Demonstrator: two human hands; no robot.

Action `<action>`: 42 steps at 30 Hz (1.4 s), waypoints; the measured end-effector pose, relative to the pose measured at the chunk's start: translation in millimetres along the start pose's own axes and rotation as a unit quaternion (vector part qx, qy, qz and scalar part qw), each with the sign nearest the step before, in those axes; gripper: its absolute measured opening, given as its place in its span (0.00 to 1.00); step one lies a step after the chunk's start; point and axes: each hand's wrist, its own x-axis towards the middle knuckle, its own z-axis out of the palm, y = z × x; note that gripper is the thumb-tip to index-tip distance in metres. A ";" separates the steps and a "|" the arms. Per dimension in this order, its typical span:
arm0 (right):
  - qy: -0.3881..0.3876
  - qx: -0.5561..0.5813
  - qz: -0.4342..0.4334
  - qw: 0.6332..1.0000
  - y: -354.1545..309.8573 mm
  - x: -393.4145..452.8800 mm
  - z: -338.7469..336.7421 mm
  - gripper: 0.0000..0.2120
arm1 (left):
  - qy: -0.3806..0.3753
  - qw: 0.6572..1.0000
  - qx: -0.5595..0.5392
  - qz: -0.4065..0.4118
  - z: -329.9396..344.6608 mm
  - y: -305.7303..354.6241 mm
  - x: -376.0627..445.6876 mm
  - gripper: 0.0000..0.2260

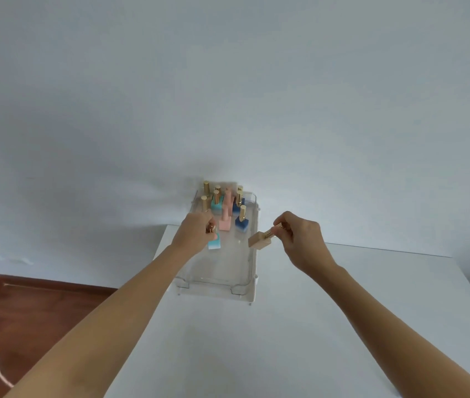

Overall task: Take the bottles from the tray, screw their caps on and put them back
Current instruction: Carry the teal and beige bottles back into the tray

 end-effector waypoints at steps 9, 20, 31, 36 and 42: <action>-0.038 -0.020 -0.008 0.999 -8.3 32.6 21.0 0.05 | -0.020 1.000 0.006 0.015 10.6 -10.2 17.8 0.10; -0.074 -0.049 -0.078 0.993 -31.2 55.0 47.7 0.07 | -0.019 0.988 -0.131 0.084 -21.0 -7.3 -13.2 0.29; -0.150 0.023 -0.112 0.982 -61.8 53.5 72.3 0.12 | 0.000 0.983 -0.157 0.098 -19.4 -22.2 -36.9 0.06; -0.127 0.006 -0.035 0.991 -45.7 59.7 85.7 0.10 | 0.041 0.987 -0.145 0.051 -24.1 -34.4 -32.4 0.06; -0.138 -0.071 -0.040 0.987 -34.8 63.1 111.2 0.15 | 0.075 0.992 -0.094 0.028 -31.0 -41.3 -9.2 0.07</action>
